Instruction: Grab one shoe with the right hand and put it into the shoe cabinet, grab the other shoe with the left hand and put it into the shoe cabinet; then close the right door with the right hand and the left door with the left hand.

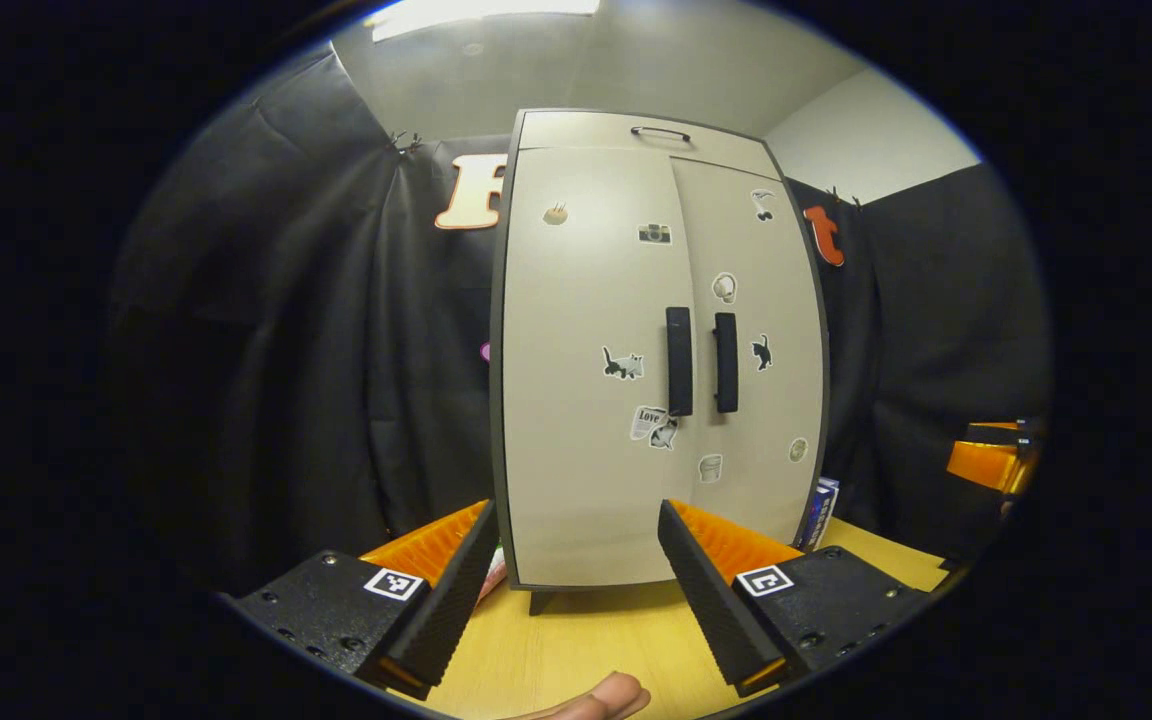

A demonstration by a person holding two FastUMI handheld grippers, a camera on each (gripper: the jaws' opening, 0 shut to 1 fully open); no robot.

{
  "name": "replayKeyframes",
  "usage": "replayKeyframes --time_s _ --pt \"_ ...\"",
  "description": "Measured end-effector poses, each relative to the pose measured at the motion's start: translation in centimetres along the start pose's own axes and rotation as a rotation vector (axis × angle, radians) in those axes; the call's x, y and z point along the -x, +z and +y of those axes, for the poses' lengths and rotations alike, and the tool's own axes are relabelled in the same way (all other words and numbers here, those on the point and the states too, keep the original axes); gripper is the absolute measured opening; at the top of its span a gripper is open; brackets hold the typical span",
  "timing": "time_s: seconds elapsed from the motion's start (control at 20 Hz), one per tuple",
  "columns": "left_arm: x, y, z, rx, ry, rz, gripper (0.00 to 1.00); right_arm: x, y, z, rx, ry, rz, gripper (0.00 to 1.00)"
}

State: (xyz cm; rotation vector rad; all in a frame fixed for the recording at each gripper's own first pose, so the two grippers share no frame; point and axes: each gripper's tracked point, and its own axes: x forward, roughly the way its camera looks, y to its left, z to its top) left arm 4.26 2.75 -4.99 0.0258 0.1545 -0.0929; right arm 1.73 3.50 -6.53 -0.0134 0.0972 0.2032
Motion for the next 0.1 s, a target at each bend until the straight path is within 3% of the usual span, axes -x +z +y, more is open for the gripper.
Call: replayKeyframes --time_s 0.1 --pt "0.09 -0.51 -0.41 -0.002 0.007 0.012 0.98 0.49 -0.03 0.05 -0.010 0.010 -0.006 0.99"
